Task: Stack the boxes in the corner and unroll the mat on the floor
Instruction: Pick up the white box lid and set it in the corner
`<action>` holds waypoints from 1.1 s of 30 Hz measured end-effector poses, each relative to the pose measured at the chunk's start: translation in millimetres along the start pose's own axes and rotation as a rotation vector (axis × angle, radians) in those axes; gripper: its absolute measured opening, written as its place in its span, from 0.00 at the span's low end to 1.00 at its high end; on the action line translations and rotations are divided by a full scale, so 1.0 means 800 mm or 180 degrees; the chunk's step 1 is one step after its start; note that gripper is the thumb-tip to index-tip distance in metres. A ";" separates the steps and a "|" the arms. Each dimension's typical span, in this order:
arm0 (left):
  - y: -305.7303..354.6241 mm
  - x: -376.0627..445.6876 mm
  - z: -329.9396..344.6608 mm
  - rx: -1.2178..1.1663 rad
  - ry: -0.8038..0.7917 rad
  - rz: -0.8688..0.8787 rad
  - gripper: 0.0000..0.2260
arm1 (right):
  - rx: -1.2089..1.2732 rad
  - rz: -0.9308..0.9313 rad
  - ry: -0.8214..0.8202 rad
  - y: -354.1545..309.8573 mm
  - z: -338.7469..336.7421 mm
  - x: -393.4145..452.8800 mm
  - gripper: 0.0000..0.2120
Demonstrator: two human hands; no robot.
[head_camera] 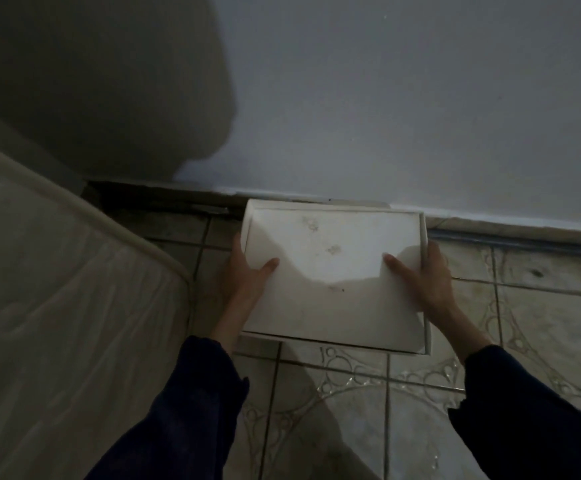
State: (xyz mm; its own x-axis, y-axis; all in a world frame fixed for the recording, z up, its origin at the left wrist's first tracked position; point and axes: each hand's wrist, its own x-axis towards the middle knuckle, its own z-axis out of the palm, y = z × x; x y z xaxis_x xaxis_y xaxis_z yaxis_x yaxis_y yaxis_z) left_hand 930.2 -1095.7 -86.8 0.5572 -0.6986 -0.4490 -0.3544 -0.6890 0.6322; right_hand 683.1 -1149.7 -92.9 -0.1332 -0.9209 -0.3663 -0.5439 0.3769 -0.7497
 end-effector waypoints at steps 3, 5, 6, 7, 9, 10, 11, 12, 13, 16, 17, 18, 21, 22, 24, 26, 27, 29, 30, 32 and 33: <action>-0.001 0.019 0.000 0.0103 0.0017 0.0078 0.37 | 0.0046 0.0009 0.0041 -0.001 0.006 0.006 0.27; -0.002 0.023 -0.001 0.0138 -0.0045 0.0120 0.38 | 0.0022 0.0036 0.0050 -0.003 0.007 0.005 0.27; -0.003 0.022 -0.003 0.0151 -0.0086 0.0143 0.38 | 0.0013 0.0074 0.0021 -0.005 0.006 0.004 0.28; -0.003 0.021 -0.005 0.0170 -0.0143 0.0149 0.39 | -0.0013 0.0104 -0.0004 -0.008 0.005 0.003 0.29; 0.000 0.015 -0.010 0.0215 -0.0225 0.0102 0.42 | -0.0079 0.0138 -0.0020 -0.018 -0.001 -0.001 0.30; 0.004 0.010 -0.013 0.0246 -0.0219 0.0092 0.42 | -0.0087 0.0129 -0.0001 -0.026 -0.004 -0.004 0.29; 0.009 0.003 -0.017 0.0292 -0.0196 0.0110 0.42 | -0.0087 0.0088 0.0034 -0.035 -0.008 -0.007 0.29; 0.016 -0.006 -0.022 0.0344 -0.0173 0.0147 0.41 | -0.0132 0.0073 0.0036 -0.046 -0.014 -0.013 0.29; 0.025 -0.016 -0.027 0.0386 -0.0166 0.0170 0.39 | -0.0210 0.0050 0.0011 -0.059 -0.020 -0.021 0.28; 0.061 -0.053 -0.053 0.0351 -0.0269 0.0153 0.32 | -0.0390 0.0082 -0.0094 -0.101 -0.045 -0.049 0.31; 0.075 -0.068 -0.064 0.0339 -0.0340 0.0127 0.31 | -0.0374 0.0101 -0.0117 -0.117 -0.056 -0.061 0.31; 0.090 -0.083 -0.076 0.0331 -0.0418 0.0122 0.29 | -0.0331 0.0129 -0.0163 -0.134 -0.067 -0.073 0.30; 0.137 -0.139 -0.119 0.0276 -0.0655 0.0205 0.25 | -0.0320 0.0153 -0.0331 -0.189 -0.108 -0.115 0.27; 0.152 -0.158 -0.133 0.0259 -0.0717 0.0220 0.25 | -0.0337 0.0172 -0.0364 -0.209 -0.124 -0.130 0.26; 0.186 -0.196 -0.164 0.0211 -0.0834 0.0242 0.24 | -0.0365 0.0206 -0.0445 -0.250 -0.155 -0.159 0.25; 0.223 -0.231 -0.194 0.0127 -0.0919 0.0279 0.23 | -0.0330 0.0235 -0.0513 -0.292 -0.188 -0.188 0.27; 0.241 -0.247 -0.209 0.0104 -0.0928 0.0319 0.22 | -0.0299 0.0243 -0.0525 -0.313 -0.204 -0.201 0.27; 0.277 -0.276 -0.237 0.0148 -0.0930 0.0454 0.22 | -0.0167 0.0269 -0.0511 -0.353 -0.236 -0.229 0.27; 0.295 -0.290 -0.250 0.0204 -0.0949 0.0521 0.22 | -0.0089 0.0282 -0.0490 -0.370 -0.252 -0.243 0.27; 0.330 -0.323 -0.272 0.0311 -0.1001 0.0673 0.21 | 0.0019 0.0291 -0.0457 -0.403 -0.286 -0.270 0.27; 0.344 -0.342 -0.282 0.0351 -0.1047 0.0751 0.21 | 0.0082 0.0311 -0.0451 -0.416 -0.303 -0.286 0.27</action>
State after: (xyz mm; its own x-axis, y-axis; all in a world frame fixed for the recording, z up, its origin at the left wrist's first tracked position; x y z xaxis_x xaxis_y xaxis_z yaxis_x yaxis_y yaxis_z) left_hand 849.2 -1050.4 352.5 0.1881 -0.8518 -0.4889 -0.5317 -0.5068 0.6785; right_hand 693.8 -1088.2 374.2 -0.0652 -0.8573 -0.5107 -0.5125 0.4679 -0.7200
